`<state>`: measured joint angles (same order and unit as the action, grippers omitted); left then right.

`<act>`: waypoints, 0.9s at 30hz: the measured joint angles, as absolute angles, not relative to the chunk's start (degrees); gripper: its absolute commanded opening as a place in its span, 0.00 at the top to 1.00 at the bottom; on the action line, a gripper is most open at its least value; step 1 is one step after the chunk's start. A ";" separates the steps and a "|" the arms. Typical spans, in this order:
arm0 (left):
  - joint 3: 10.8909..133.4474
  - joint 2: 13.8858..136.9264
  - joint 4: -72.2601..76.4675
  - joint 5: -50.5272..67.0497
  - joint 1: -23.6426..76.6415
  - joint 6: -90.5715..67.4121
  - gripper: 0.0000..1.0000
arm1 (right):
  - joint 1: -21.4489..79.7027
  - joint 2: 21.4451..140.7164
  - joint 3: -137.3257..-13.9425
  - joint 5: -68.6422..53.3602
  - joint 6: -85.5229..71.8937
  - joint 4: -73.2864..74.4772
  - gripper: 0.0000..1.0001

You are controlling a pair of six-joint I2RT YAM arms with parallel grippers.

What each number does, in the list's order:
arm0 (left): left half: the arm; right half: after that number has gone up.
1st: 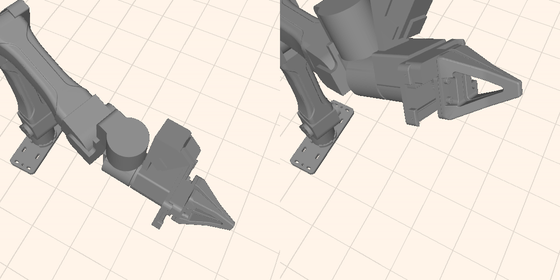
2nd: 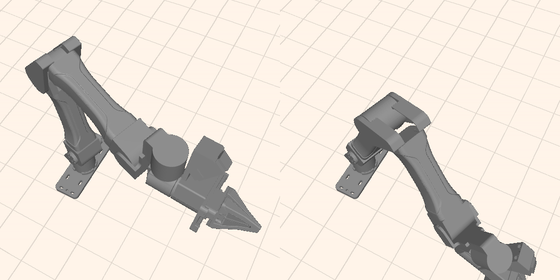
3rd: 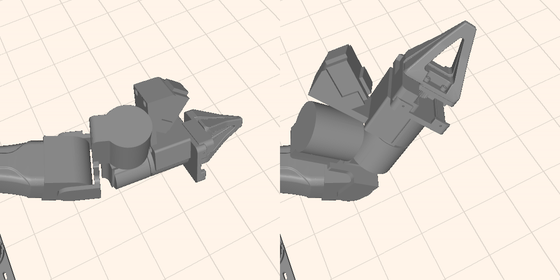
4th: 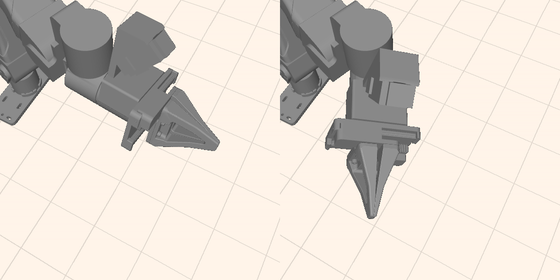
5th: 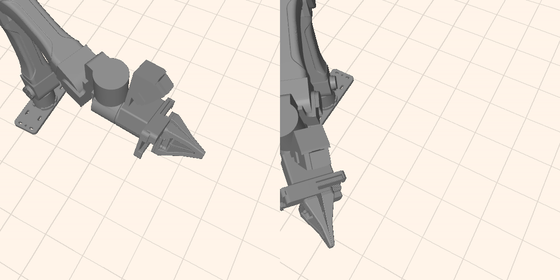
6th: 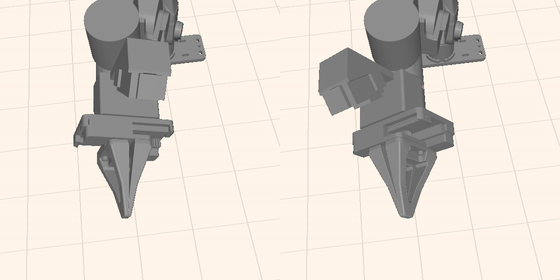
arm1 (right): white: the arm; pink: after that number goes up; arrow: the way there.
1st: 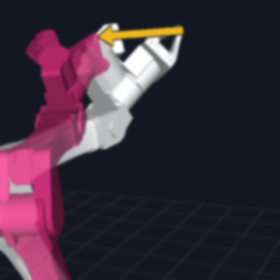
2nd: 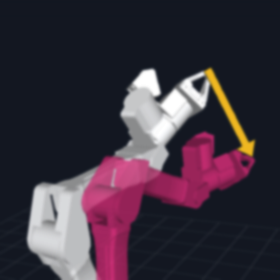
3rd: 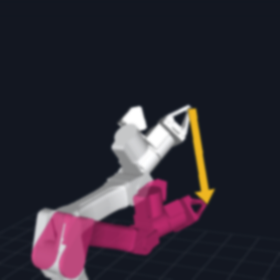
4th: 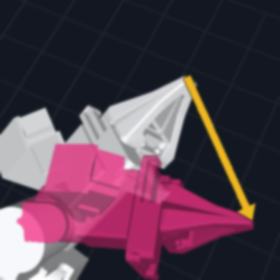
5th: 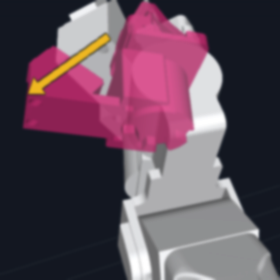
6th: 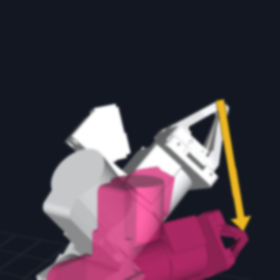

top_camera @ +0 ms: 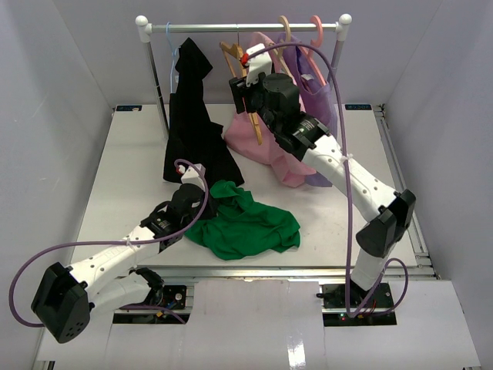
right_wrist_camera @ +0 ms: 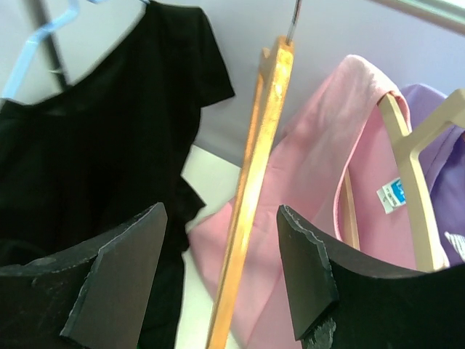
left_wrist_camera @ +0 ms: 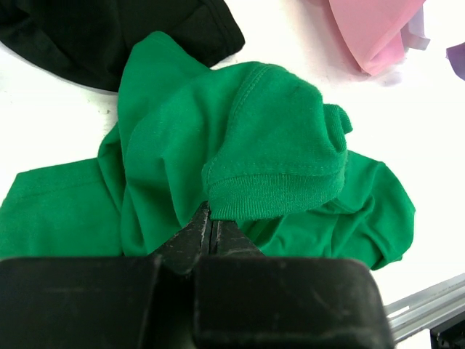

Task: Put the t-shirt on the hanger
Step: Pick up the hanger from the clothesline.

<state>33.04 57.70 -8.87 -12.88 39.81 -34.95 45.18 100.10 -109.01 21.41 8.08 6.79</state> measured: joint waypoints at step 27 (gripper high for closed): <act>33.04 57.84 -8.56 -11.27 39.81 -34.50 1.00 | 40.18 113.53 -118.35 17.36 7.28 7.96 0.62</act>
